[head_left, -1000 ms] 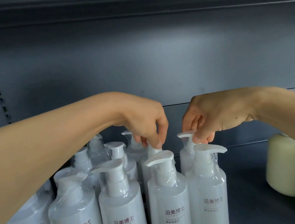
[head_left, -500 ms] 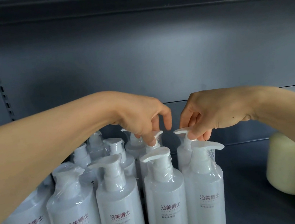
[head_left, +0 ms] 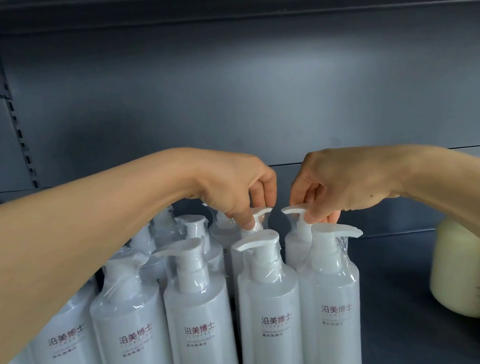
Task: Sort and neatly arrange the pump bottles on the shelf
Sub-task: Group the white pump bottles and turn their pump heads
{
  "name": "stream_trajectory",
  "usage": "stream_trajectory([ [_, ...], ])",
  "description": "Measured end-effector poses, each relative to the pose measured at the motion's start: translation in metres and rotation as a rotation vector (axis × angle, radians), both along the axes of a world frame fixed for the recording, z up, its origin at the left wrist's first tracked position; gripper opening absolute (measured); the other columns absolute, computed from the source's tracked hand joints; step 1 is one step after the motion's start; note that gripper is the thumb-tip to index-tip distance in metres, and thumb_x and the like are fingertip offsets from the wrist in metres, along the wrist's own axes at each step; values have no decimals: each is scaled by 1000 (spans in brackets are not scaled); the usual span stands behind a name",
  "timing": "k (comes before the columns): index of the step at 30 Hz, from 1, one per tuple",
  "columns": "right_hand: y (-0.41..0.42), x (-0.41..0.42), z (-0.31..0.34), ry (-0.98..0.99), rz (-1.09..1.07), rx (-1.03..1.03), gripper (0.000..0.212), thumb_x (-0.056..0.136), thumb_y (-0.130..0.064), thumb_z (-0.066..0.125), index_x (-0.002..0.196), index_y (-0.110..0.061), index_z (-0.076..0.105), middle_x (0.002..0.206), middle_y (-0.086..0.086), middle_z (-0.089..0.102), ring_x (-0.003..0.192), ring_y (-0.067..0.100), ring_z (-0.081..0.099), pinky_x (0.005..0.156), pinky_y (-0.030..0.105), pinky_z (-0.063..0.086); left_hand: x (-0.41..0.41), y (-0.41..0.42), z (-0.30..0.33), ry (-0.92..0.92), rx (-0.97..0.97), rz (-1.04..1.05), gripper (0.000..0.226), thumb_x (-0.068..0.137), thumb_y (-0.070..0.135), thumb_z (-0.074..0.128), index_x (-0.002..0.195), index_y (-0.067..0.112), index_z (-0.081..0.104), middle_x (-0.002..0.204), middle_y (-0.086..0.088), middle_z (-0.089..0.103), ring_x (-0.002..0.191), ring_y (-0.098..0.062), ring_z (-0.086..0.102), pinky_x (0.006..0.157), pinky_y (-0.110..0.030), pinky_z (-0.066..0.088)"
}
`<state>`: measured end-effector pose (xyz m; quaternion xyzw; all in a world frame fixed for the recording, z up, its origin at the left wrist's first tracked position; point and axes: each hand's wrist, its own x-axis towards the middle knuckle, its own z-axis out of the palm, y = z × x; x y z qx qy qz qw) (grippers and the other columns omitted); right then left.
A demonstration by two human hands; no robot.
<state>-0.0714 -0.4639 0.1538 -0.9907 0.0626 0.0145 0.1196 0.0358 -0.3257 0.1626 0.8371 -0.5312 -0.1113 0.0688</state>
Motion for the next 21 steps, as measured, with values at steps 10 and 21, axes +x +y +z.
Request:
stream_trajectory([
  [10,1,-7,12,-114,-30,52,31,78,-36,70,108,-38,60,104,-16,66,101,9,63,95,32,49,6,44,28,-29,-123,155,34,87,12,65,116,27,56,103,10,70,86,-4,62,65,-15,45],
  [21,89,34,23,-201,204,82,26,85,-28,67,110,-33,61,105,-16,63,103,4,61,92,18,45,36,148,35,-145,-57,375,21,88,24,63,107,32,59,104,5,70,103,-12,61,100,-39,45],
])
